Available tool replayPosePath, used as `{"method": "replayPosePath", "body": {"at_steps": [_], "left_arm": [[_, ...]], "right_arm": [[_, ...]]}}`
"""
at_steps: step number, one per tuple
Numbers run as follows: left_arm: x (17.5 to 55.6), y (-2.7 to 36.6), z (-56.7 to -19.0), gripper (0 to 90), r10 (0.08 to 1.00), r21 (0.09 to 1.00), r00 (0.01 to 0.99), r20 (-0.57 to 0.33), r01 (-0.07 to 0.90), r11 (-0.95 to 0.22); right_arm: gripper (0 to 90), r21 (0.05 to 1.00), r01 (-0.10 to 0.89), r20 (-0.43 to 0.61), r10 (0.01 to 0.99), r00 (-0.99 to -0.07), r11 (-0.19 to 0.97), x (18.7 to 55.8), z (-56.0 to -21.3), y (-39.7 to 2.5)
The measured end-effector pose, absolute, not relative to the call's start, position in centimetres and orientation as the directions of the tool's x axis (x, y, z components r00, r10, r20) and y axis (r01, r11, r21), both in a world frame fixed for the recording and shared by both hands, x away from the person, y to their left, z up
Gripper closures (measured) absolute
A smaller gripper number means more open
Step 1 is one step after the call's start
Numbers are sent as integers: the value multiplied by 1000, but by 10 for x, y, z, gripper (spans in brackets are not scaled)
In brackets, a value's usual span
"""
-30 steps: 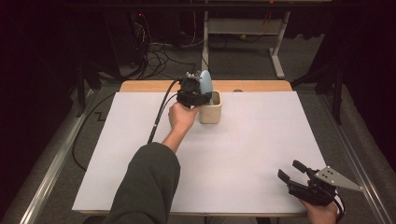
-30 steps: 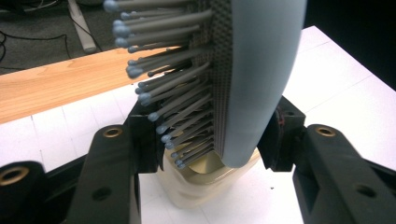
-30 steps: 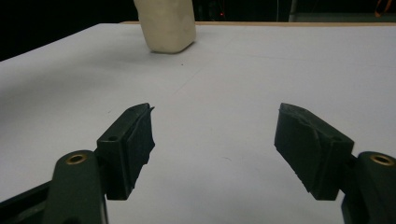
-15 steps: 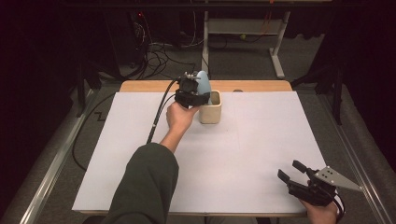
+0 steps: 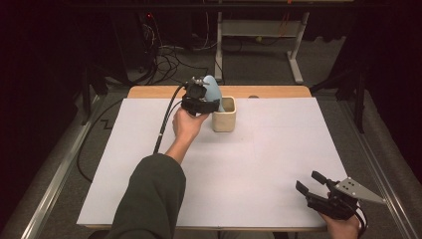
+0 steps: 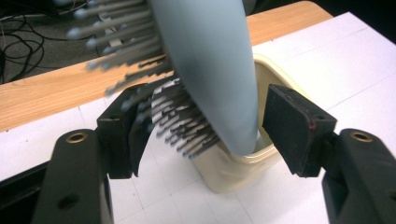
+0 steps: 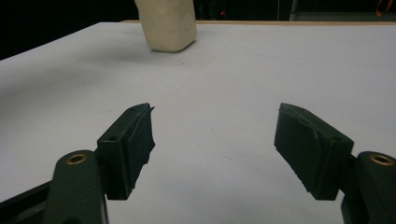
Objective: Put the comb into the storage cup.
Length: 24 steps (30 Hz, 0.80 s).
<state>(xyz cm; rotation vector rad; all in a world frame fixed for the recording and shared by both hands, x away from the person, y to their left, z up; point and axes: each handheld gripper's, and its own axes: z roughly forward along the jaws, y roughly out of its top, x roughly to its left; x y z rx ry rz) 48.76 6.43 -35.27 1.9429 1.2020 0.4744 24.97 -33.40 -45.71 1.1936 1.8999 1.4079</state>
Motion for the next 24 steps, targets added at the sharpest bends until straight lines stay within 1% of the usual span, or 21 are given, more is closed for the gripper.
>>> {"method": "replayPosePath", "body": {"at_steps": [5, 9, 24], "left_arm": [[484, 73, -351, 341, 871, 786, 482, -93, 573, -234], [481, 80, -351, 341, 869, 792, 481, -114, 572, -212], [473, 85, -347, 339, 855, 802, 510, -95, 548, -239]], "right_arm": [[288, 930, 357, 110, 859, -499, 88, 250, -457, -334], [288, 930, 357, 107, 860, -499, 91, 250, -457, -333], [288, 929, 358, 109, 859, -501, 91, 250, -457, -333]]}}
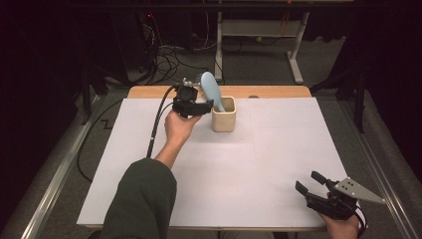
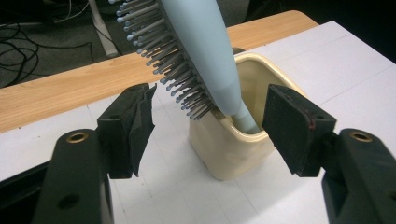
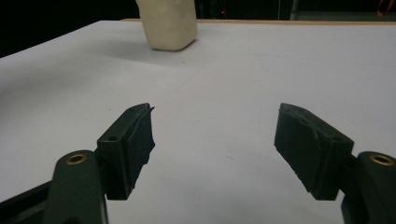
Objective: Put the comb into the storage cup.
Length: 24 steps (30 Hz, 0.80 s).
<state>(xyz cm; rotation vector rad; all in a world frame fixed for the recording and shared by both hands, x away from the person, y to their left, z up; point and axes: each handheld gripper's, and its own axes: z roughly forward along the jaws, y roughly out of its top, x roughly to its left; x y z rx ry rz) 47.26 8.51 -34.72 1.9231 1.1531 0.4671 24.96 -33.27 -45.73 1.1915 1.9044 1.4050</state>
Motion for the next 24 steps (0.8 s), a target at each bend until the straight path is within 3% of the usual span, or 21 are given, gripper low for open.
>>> {"method": "replayPosePath", "body": {"at_steps": [24], "left_arm": [[457, 108, -342, 359, 851, 825, 520, -73, 511, -241]], "right_arm": [[236, 914, 396, 126, 867, -482, 87, 251, -458, -332]]}}
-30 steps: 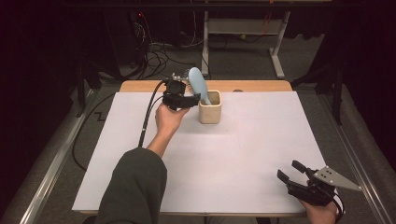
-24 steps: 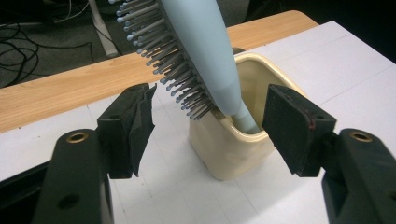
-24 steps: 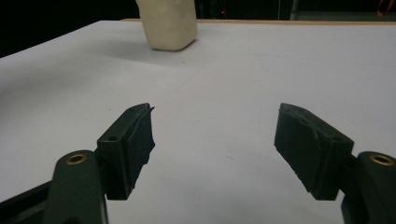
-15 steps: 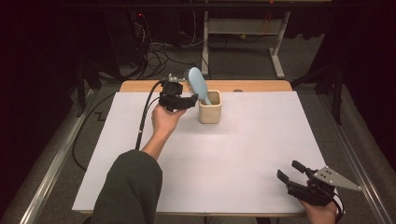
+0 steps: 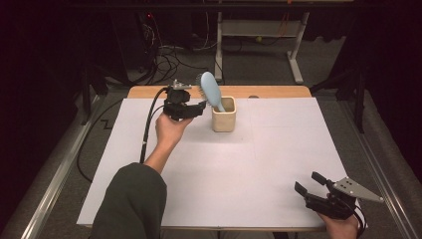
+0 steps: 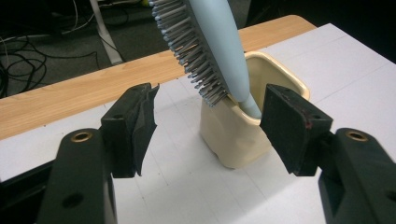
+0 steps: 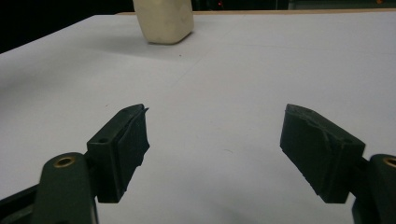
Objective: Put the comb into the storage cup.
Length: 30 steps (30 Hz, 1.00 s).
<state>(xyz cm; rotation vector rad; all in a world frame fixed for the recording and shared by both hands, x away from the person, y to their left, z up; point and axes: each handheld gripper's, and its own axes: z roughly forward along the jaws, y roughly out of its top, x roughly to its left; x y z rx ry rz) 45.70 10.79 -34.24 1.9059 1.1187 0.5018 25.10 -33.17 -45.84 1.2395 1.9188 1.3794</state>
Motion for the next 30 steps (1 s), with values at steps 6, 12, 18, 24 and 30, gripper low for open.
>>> {"method": "replayPosePath", "body": {"at_steps": [6, 12, 18, 24, 30], "left_arm": [[454, 112, -341, 359, 850, 825, 522, -70, 510, -245], [452, 117, -341, 359, 852, 824, 520, -68, 510, -246], [450, 121, -340, 372, 849, 832, 523, -72, 502, -238], [448, 126, -339, 373, 849, 832, 523, -77, 503, -235], [446, 130, -338, 369, 846, 829, 529, -70, 502, -245]], "right_arm": [[233, 913, 398, 126, 868, -481, 87, 251, -459, -332], [235, 916, 392, 119, 868, -482, 92, 251, -458, -332], [236, 914, 393, 115, 868, -482, 97, 251, -459, -332], [237, 913, 394, 110, 869, -482, 103, 251, -459, -331], [238, 913, 394, 107, 870, -482, 106, 251, -459, -331]]}}
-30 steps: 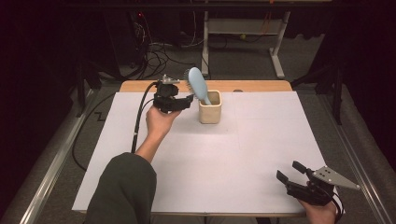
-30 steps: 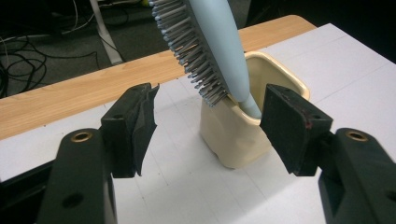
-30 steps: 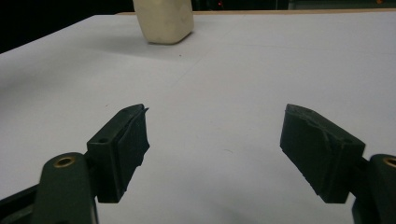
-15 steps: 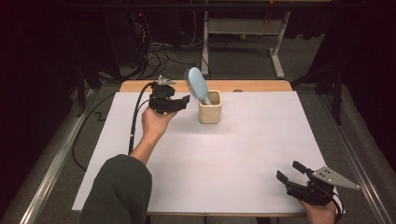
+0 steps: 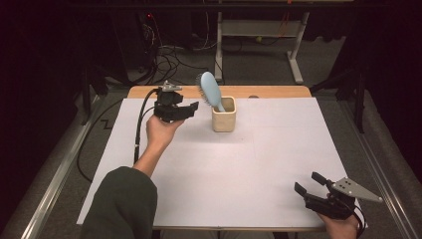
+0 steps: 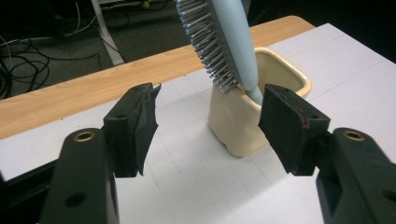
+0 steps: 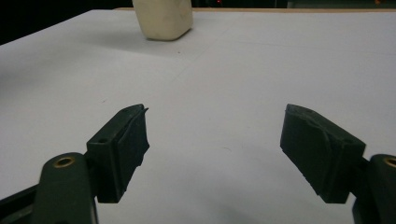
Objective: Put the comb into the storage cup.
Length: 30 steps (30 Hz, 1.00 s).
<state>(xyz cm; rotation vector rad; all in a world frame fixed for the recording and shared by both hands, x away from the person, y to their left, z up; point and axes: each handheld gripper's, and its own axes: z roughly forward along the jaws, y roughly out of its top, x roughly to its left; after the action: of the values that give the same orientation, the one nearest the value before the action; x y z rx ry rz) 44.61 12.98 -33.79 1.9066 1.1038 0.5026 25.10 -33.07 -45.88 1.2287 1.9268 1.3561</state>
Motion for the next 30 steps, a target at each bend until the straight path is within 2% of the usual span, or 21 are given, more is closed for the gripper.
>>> {"method": "replayPosePath", "body": {"at_steps": [30], "left_arm": [[437, 147, -338, 362, 843, 831, 530, -86, 506, -233]], "right_arm": [[234, 916, 389, 111, 866, -488, 102, 251, -459, -330]]}}
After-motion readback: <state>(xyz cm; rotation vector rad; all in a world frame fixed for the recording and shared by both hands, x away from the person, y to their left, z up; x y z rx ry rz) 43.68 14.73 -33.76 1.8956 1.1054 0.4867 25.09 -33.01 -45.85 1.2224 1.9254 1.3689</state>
